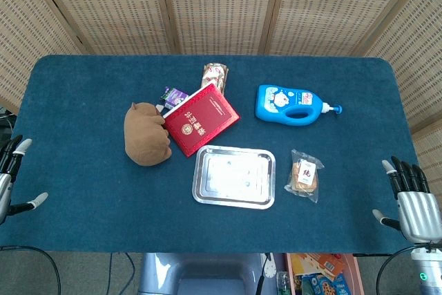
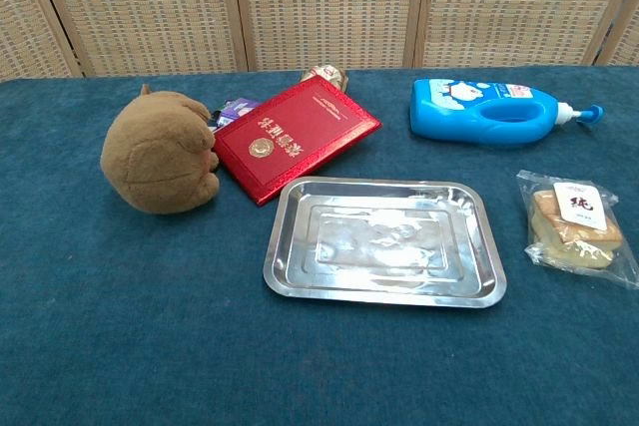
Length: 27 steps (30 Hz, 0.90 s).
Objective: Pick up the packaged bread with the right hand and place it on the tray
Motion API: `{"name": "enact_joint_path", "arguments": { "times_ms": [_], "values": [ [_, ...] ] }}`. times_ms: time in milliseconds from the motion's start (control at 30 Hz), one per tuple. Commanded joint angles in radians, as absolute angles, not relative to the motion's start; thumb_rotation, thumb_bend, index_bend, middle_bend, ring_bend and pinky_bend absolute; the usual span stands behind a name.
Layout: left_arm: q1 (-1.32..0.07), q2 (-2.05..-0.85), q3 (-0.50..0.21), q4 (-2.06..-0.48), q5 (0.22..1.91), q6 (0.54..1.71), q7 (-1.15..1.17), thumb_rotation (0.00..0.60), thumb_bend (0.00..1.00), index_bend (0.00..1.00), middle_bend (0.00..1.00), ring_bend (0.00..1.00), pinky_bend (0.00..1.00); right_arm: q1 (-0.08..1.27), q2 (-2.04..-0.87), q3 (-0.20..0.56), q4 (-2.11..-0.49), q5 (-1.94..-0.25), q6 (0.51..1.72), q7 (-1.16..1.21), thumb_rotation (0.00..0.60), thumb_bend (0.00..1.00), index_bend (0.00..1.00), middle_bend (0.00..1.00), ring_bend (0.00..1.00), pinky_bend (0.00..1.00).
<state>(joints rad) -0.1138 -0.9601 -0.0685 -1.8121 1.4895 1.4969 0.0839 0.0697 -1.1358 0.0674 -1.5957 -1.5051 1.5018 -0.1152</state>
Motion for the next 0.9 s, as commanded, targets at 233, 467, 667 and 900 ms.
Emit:
{"name": "enact_joint_path", "arguments": {
  "times_ms": [233, 467, 667, 900],
  "values": [
    [-0.111, -0.964, -0.075, -1.801, 1.482, 1.504, 0.074, 0.6, 0.0, 0.0, 0.0, 0.0, 0.0, 0.095, -1.126, 0.04, -1.617, -1.537, 1.444, -0.091, 0.6, 0.0, 0.02, 0.0, 0.0, 0.0],
    [-0.125, -0.972, -0.082, -1.79, 1.468, 1.482, 0.078, 0.6, 0.0, 0.0, 0.0, 0.0, 0.0, 0.286, -1.14, 0.04, -1.586, -1.586, 1.162, 0.05, 0.6, 0.0, 0.0, 0.0, 0.0, 0.0],
    [-0.127, -0.982, -0.086, -1.792, 1.448, 1.476, 0.105, 0.6, 0.0, 0.0, 0.0, 0.0, 0.0, 0.415, -1.222, 0.065, -1.502, -1.535, 0.973, 0.014, 0.6, 0.0, 0.0, 0.0, 0.0, 0.0],
    [-0.13, -0.987, -0.092, -1.787, 1.415, 1.462, 0.116, 0.6, 0.0, 0.0, 0.0, 0.0, 0.0, 0.485, -1.294, 0.088, -1.449, -1.425, 0.866, -0.117, 0.6, 0.0, 0.0, 0.0, 0.0, 0.0]
  ]
}}
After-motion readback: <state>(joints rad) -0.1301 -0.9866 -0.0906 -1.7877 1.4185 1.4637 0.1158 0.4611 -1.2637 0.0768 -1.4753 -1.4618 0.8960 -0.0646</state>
